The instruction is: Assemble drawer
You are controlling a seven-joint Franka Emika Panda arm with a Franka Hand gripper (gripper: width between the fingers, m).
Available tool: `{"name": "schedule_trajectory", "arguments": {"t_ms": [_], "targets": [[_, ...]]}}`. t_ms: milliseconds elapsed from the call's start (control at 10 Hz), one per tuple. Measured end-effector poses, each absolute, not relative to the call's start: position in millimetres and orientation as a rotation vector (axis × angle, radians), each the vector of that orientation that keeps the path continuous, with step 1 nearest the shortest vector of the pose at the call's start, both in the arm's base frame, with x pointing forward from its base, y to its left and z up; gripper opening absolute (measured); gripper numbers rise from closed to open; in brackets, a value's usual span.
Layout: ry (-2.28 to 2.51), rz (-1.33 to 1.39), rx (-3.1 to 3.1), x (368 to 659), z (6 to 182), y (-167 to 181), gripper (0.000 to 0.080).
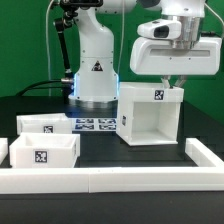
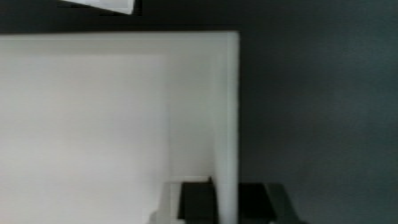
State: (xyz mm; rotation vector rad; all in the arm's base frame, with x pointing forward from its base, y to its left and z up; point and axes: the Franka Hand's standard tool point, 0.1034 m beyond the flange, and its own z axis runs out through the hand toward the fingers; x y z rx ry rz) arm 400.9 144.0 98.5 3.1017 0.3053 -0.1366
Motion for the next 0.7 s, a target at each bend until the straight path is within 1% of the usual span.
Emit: {"name": "schedule_trajectory", "arguments": {"t_ms": [200, 300, 500, 700], "targets": [[0.308, -0.142, 3.101, 403, 98.5, 140, 0.0038], [0.275, -0.148, 3.103, 410, 98.4, 132, 0.0038], [0.248, -0.128, 3.112, 430, 98.5, 124, 0.0038], [0.246, -0.096, 3.120, 458, 98.9, 109, 0.0038]]}}
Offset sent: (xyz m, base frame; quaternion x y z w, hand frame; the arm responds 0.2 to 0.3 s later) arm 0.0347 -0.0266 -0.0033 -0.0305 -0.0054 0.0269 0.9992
